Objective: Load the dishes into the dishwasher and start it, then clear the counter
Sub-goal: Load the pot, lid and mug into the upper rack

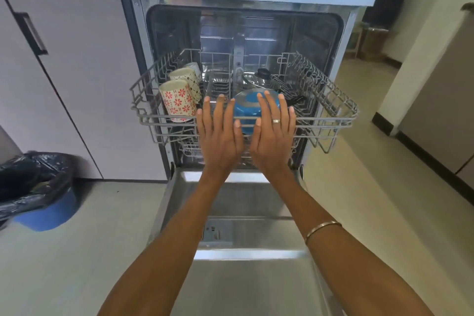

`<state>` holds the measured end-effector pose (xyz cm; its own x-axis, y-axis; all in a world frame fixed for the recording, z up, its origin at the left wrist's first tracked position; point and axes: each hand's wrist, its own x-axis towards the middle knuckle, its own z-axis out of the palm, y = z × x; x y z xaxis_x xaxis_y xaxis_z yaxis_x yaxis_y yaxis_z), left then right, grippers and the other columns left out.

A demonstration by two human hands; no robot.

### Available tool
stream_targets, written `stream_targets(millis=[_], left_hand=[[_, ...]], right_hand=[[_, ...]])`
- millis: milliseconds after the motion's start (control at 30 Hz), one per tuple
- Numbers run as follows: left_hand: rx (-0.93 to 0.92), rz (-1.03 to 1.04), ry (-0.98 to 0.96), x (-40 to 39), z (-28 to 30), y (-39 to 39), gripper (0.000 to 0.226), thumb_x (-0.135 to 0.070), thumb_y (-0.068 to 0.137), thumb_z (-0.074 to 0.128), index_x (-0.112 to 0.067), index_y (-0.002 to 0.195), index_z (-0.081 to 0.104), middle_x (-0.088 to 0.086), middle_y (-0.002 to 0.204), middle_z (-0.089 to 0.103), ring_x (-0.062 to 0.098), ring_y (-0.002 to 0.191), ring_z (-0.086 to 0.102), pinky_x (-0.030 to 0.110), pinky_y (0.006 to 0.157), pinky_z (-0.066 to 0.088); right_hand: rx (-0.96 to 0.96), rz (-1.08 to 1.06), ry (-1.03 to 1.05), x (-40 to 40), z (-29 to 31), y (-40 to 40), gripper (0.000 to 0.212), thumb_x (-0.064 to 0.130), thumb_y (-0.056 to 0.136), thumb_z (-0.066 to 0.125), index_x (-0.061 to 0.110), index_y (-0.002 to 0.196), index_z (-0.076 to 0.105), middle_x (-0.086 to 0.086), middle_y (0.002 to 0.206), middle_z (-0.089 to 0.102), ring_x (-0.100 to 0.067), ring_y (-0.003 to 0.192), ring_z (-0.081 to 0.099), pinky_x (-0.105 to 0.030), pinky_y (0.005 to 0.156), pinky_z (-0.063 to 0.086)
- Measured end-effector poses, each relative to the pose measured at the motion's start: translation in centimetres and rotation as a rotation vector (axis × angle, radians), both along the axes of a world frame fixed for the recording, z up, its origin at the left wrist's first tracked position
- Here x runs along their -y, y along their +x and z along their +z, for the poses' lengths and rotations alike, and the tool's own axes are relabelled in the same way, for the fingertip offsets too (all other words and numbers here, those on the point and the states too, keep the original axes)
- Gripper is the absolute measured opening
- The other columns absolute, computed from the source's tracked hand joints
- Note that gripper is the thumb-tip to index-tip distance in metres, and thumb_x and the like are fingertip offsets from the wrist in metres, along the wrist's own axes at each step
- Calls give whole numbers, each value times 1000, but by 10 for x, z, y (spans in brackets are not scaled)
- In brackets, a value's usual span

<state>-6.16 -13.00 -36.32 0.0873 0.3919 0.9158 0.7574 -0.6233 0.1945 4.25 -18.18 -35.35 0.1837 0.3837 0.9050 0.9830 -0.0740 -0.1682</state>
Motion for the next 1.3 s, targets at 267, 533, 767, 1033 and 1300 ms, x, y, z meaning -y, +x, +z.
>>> stream_targets(millis=[267,533,767,1033,1300], left_hand=[[-50,-35,-79,-21,5,14,51,-30,103,27,-7,147,42,13,160,25,34,150,11,44,123,-3],[-163,-14,-148,-78,6,23,53,-32,105,29,-10,153,29,15,163,14,32,152,1,46,124,-1],[-187,40,-247,-122,2,53,58,-39,106,17,-10,156,15,14,165,3,28,152,-8,47,123,-1],[-232,51,-256,-168,1,73,58,-39,106,18,-7,153,25,17,163,14,29,152,-3,46,124,-1],[-229,62,-190,-188,-6,79,60,-44,105,22,-10,154,22,18,163,8,30,152,-7,45,123,-7]], right_hand=[[-6,29,-73,-24,1,22,49,22,104,28,12,151,37,-4,160,29,-23,152,11,-42,124,4],[-4,50,-168,-74,5,41,48,27,106,30,13,153,31,-3,161,26,-22,153,3,-43,124,1],[15,36,-271,-117,10,70,49,31,107,23,14,153,29,-4,161,25,-24,153,1,-47,124,5],[1,20,-325,-171,10,96,49,31,107,25,14,152,27,-6,161,24,-27,152,2,-48,124,5],[64,-64,-271,-181,5,98,47,33,106,23,19,150,32,-8,150,38,-28,144,26,-45,123,11]])
